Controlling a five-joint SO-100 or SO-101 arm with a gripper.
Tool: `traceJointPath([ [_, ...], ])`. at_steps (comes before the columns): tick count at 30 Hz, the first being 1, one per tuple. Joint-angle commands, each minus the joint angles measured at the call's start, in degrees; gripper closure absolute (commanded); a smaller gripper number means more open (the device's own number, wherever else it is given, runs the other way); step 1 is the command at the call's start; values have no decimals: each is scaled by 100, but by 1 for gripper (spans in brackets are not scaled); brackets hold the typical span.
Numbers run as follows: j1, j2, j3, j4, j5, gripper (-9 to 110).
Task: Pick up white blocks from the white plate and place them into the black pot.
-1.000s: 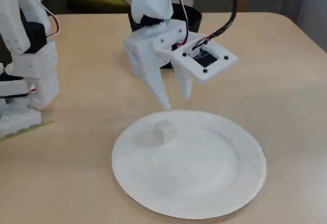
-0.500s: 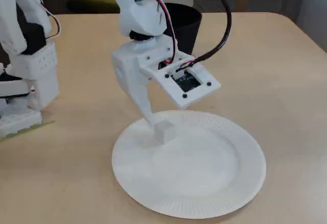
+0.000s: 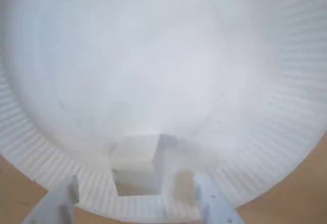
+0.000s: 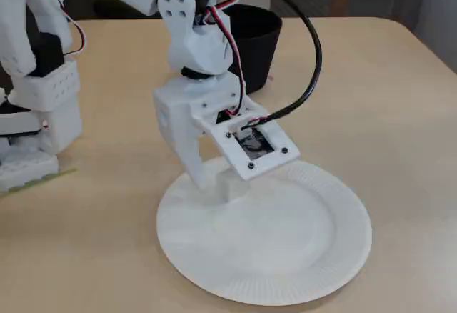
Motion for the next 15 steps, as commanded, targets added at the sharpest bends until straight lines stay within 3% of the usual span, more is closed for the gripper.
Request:
traceJointPath([
  [1,-35,-44,-26,-123,-62,70],
  [15,-237,-176,-26,-378,-70,83],
])
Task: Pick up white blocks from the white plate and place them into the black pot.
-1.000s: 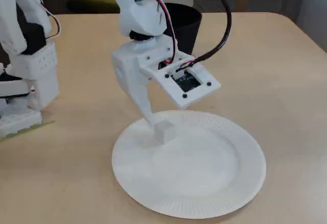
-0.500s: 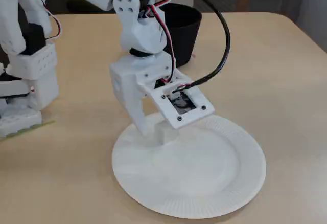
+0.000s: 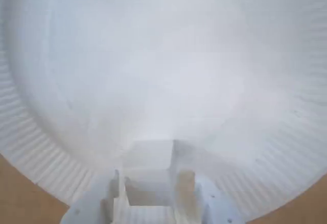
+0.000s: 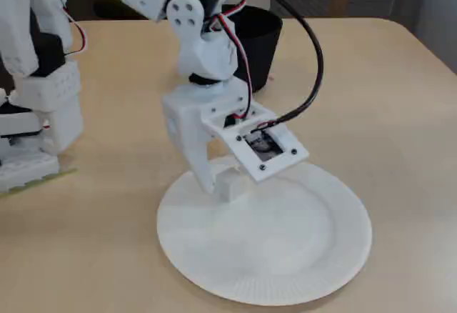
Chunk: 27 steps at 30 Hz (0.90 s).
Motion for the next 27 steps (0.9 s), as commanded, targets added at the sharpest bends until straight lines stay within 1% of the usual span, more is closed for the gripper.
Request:
traceJointPath([
  [1,-53,18,-26,-105,-26,85],
  [12,-62,-9,-88,-158,79,99],
  [14,-79,0,-105,-202,185,104],
  [16,-114,70,-158,-299,369,104],
  [19,-264,527,-237,-747,1099,104],
  [21,-431,1028,-220,-1248,1828,104],
  [27,-1046,3270,422,-3489,3718,104],
])
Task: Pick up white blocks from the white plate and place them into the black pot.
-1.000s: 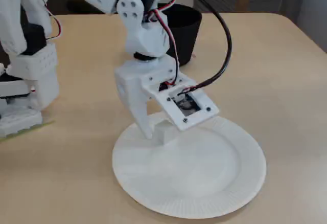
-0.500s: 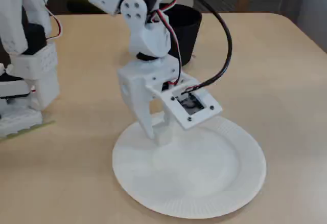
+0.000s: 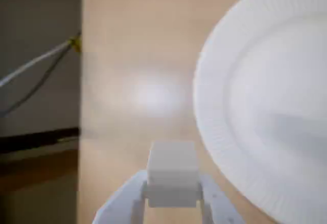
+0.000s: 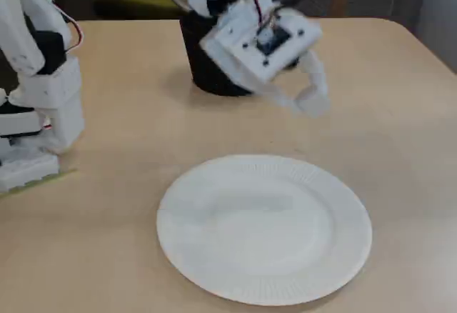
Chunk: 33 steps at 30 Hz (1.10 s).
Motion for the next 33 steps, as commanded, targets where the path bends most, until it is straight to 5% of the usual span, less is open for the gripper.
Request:
traceJointPath([
  [1,-220,1415,281,-1336,1002,104],
  [15,-3779,2294,1046,-1644,747,104],
  [33,-4843,475,1459,-1951,264,104],
])
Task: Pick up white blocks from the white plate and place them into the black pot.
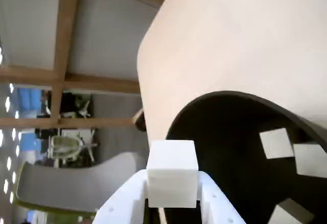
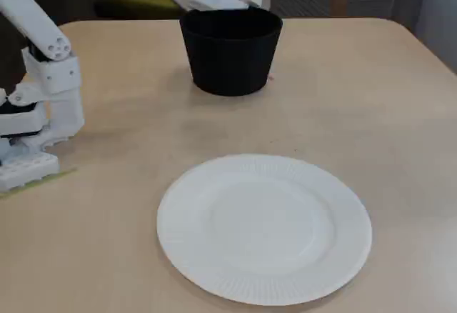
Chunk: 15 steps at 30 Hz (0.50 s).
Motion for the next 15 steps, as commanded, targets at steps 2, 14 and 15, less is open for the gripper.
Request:
traceJointPath([
  [2,-141,-18,-9,88,-97,104],
  [14,-202,123,0,325,-360,78],
  [15,-167,202,0,352,-343,83],
])
